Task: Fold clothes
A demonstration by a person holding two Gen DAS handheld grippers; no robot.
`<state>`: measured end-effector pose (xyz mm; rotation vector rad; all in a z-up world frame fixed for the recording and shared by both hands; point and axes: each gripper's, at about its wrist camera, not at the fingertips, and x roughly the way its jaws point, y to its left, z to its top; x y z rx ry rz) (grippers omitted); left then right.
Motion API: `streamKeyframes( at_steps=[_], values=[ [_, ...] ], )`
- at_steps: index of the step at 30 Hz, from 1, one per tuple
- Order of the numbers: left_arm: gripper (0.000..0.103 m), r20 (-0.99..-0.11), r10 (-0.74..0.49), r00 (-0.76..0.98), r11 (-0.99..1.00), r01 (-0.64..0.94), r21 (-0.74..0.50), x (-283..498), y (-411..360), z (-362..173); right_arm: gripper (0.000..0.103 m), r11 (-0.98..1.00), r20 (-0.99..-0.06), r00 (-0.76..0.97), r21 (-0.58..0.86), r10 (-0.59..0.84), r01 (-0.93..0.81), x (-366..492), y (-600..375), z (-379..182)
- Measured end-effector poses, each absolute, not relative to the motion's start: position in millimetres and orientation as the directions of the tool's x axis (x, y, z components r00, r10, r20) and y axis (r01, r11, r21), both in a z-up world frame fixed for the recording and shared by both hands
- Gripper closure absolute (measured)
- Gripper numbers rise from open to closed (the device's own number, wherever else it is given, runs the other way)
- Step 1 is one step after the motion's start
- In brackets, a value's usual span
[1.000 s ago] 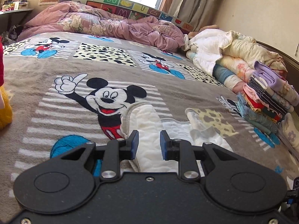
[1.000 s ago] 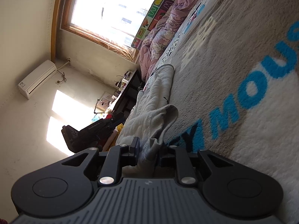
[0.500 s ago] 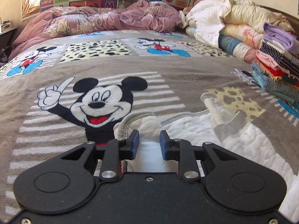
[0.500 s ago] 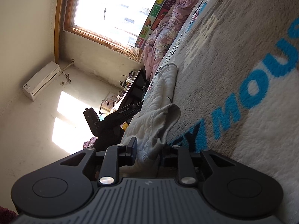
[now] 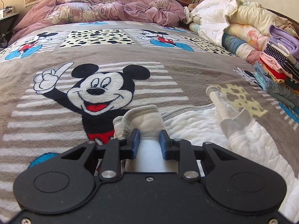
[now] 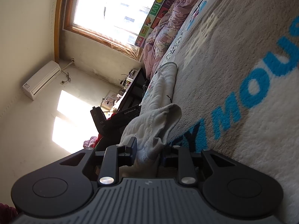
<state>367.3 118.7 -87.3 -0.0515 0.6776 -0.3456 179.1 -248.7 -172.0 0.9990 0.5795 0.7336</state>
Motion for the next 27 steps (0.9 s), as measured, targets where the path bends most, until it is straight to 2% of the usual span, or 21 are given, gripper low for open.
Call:
streamKeyframes(
  at_steps=[12, 21, 23, 25, 27],
  values=[
    [0.079, -0.562, -0.346, 0.751, 0.938, 0.295, -0.184, 294.4, 137.3, -59.7, 0.076, 0.364, -0.116, 0.632, 0.889, 0.766, -0.278, 175.7, -245.5, -171.8],
    [0.079, -0.55, -0.376, 0.746, 0.921, 0.364, -0.136, 198.8, 116.3, -57.0, 0.076, 0.376, -0.124, 0.637, 0.884, 0.761, -0.277, 174.6, -243.4, -170.7],
    [0.079, -0.541, -0.351, 0.765, 0.928, 0.36, -0.092, 178.5, 103.8, -60.2, 0.076, 0.379, -0.126, 0.638, 0.883, 0.76, -0.277, 174.3, -243.2, -170.7],
    [0.079, -0.547, -0.316, 0.775, 0.937, 0.345, -0.052, 170.5, 93.0, -65.7, 0.076, 0.383, -0.13, 0.639, 0.881, 0.759, -0.276, 174.2, -242.9, -170.4],
    [0.079, -0.591, -0.304, 0.747, 0.936, 0.35, -0.04, 173.9, 86.9, -73.7, 0.076, 0.39, -0.136, 0.64, 0.879, 0.757, -0.274, 174.6, -242.2, -169.7]
  ],
)
